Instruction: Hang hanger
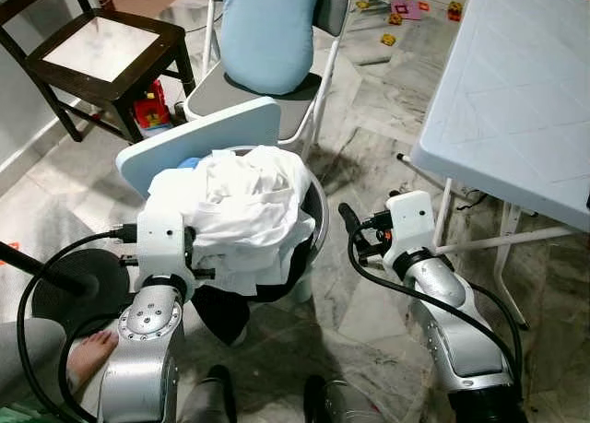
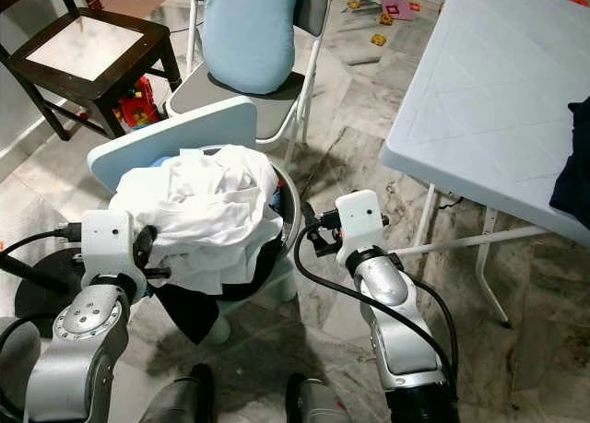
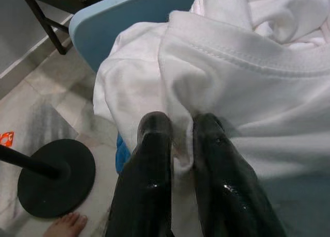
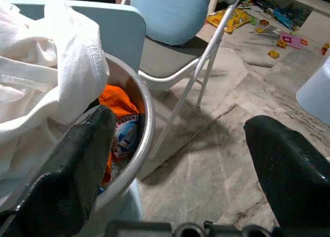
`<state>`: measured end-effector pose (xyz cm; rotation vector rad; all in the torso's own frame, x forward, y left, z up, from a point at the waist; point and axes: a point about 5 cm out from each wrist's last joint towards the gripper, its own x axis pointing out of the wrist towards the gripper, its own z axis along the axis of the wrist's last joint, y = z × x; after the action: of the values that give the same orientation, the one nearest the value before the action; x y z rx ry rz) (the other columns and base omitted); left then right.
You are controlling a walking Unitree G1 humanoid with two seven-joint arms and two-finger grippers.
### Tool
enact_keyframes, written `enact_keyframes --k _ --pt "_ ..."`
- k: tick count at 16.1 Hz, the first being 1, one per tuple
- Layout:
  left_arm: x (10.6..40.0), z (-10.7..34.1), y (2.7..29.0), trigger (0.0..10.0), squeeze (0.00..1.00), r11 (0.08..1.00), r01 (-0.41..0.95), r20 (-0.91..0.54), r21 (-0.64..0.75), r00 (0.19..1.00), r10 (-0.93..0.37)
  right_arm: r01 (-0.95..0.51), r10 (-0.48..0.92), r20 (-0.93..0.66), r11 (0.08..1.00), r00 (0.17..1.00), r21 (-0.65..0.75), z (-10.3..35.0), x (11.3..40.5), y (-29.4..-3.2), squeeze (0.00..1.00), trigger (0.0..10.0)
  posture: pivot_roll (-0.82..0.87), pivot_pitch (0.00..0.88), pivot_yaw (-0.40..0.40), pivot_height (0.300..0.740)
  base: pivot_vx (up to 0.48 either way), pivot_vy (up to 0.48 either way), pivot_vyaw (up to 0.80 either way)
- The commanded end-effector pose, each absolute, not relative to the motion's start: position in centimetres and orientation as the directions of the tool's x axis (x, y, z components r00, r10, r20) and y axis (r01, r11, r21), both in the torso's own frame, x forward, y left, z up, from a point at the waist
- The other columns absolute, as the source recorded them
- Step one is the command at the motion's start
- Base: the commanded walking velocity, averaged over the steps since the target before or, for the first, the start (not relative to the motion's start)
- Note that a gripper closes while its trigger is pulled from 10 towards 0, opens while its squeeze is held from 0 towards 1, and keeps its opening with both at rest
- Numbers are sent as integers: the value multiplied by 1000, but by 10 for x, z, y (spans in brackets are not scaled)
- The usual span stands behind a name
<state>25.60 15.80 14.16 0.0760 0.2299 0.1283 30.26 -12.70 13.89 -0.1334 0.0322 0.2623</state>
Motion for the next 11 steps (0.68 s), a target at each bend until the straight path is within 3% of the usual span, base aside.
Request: enact_keyframes --k 1,4,11 --pt "254 138 160 0 0 985 -123 -220 124 964 149 -265 258 -68 955 964 -131 135 300 -129 0 10000 25 259 -98 740 0 0 0" --pt "257 152 162 0 0 959 -142 -115 243 978 174 -267 260 -67 955 963 -130 135 301 -128 0 10000 27 259 -98 740 0 0 0" --pt "263 171 206 0 0 888 -354 24 293 931 363 -269 262 -70 955 963 -129 134 300 -127 0 10000 33 259 -99 740 0 0 0"
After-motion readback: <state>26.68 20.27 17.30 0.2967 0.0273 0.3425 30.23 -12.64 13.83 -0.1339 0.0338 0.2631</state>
